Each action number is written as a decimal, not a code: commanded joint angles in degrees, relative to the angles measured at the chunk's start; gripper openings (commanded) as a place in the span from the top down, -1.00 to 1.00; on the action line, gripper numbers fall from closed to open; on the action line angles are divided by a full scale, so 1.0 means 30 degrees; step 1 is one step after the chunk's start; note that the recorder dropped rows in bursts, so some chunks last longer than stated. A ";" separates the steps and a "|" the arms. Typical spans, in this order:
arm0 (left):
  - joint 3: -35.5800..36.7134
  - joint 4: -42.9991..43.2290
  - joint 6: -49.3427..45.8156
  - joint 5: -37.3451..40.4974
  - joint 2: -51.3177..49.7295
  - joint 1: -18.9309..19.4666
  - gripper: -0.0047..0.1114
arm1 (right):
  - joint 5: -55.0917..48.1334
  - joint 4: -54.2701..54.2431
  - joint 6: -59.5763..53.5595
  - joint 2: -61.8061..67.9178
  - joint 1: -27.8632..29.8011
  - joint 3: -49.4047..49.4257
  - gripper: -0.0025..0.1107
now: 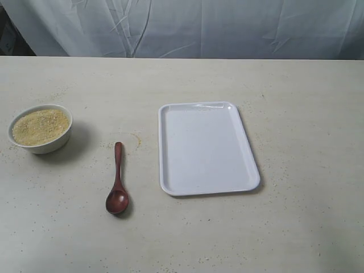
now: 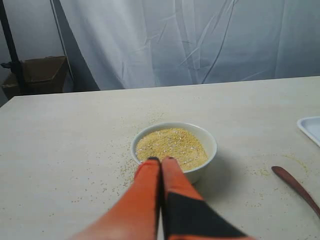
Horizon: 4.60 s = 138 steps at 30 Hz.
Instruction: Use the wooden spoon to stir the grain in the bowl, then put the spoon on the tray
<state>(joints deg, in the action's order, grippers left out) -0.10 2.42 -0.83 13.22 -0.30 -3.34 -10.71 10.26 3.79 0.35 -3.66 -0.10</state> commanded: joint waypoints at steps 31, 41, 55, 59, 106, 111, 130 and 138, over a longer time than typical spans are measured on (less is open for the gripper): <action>0.0035 0.0060 0.0074 -0.0111 0.0101 -0.0075 0.92 | 0.0879 -0.4190 -0.0067 0.2261 0.0068 -0.3582 0.97; 0.0035 0.0060 0.0074 -0.0111 0.0101 -0.0075 0.92 | 0.0647 -0.7345 -0.0067 1.1146 0.0068 -0.8394 0.97; 0.0035 0.0060 0.0074 -0.0111 0.0101 -0.0075 0.92 | -0.4478 -0.9995 -0.1961 2.1692 -0.2041 -1.3257 0.97; 0.0035 0.0060 0.0074 -0.0111 0.0101 -0.0075 0.92 | -0.5254 -0.9234 -0.2118 2.4795 -0.5447 -1.6022 0.97; 0.0035 0.0060 0.0074 -0.0111 0.0101 -0.0075 0.92 | -1.0536 -0.0057 1.6256 4.3539 -1.5083 -3.9750 0.95; 0.0035 0.0060 0.0074 -0.0111 0.0101 -0.0075 0.92 | -0.4706 0.1337 2.2602 4.4437 -1.5129 -3.9837 0.95; 0.0035 0.0060 0.0074 -0.0111 0.0101 -0.0075 0.92 | 0.3998 0.2068 2.7728 4.9554 -1.4926 -3.9872 0.95; 0.0035 0.0060 0.0074 -0.0111 0.0101 -0.0075 0.92 | 0.2808 0.2034 2.7728 4.9554 -1.4926 -3.9872 0.76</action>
<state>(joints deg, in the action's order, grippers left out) -0.10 2.42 -0.83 13.22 -0.30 -3.34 -0.49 15.82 87.08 149.19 -48.79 -119.70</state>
